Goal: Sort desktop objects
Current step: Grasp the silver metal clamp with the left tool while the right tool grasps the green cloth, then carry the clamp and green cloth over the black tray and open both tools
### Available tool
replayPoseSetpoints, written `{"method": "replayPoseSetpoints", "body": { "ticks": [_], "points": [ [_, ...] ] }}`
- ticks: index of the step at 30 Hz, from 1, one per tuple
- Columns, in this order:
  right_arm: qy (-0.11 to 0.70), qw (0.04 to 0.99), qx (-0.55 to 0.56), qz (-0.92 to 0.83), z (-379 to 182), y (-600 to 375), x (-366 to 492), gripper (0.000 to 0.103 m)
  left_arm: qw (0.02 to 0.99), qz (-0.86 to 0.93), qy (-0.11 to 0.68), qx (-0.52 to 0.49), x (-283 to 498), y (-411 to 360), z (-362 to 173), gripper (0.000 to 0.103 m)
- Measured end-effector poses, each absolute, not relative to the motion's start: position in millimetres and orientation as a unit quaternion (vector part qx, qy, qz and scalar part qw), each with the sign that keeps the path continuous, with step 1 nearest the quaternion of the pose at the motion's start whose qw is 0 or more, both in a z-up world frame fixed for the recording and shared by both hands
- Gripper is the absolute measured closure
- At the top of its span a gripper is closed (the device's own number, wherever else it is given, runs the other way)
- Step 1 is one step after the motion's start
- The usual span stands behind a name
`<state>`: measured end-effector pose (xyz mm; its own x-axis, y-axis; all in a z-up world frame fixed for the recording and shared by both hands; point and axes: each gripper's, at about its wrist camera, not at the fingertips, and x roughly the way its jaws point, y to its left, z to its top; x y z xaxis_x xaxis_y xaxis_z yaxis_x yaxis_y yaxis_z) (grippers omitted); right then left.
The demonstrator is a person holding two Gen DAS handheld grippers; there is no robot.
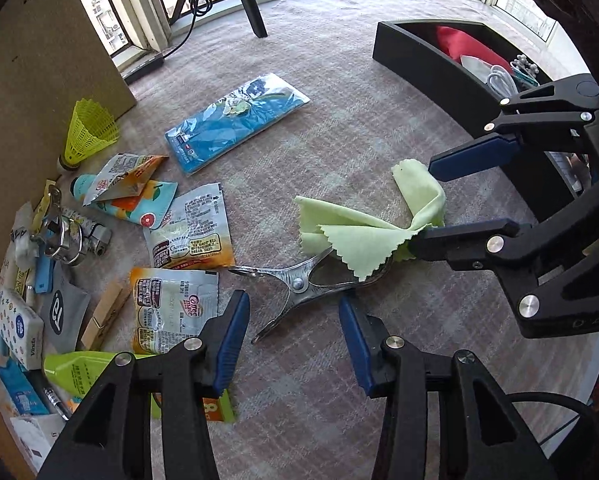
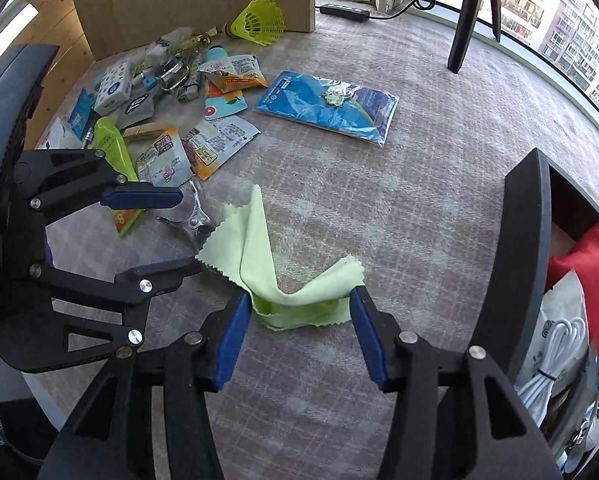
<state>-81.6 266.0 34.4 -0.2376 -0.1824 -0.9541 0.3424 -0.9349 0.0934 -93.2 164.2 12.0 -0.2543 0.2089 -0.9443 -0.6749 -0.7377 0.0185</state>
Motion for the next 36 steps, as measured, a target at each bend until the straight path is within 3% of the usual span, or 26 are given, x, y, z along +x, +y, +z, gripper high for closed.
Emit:
{"method": "replayPoseSetpoints", "body": {
  "ticks": [3, 5, 6, 8, 10, 13, 17, 36],
  "points": [
    [0.077, 0.169, 0.595, -0.782, 30, 262, -85, 0.057, 0.295, 0.761, 0.209, -0.539, -96, 165, 11, 0.064],
    [0.081, 0.167, 0.603, -0.776, 24, 260, -89, 0.072, 0.299, 0.76, 0.209, -0.538, -96, 167, 12, 0.066],
    [0.081, 0.165, 0.602, -0.777, 23, 260, -90, 0.074, 0.3, 0.76, 0.21, -0.537, -96, 168, 12, 0.067],
    [0.078, 0.158, 0.6, -0.78, 23, 263, -94, 0.089, 0.303, 0.758, 0.212, -0.538, -96, 169, 13, 0.071],
    [0.047, 0.147, 0.606, -0.78, 23, 273, -100, 0.096, 0.304, 0.757, 0.21, -0.538, -96, 170, 13, 0.077],
    [0.015, 0.121, 0.608, -0.784, 22, 289, -108, 0.098, 0.304, 0.758, 0.209, -0.538, -96, 171, 14, 0.082],
    [0.004, 0.097, 0.606, -0.789, 23, 301, -107, 0.098, 0.296, 0.762, 0.207, -0.537, -92, 172, 15, 0.097],
    [-0.069, 0.055, 0.546, -0.833, 79, 347, -66, 0.098, 0.276, 0.803, 0.123, -0.513, -90, 169, 63, 0.1]
  ]
}}
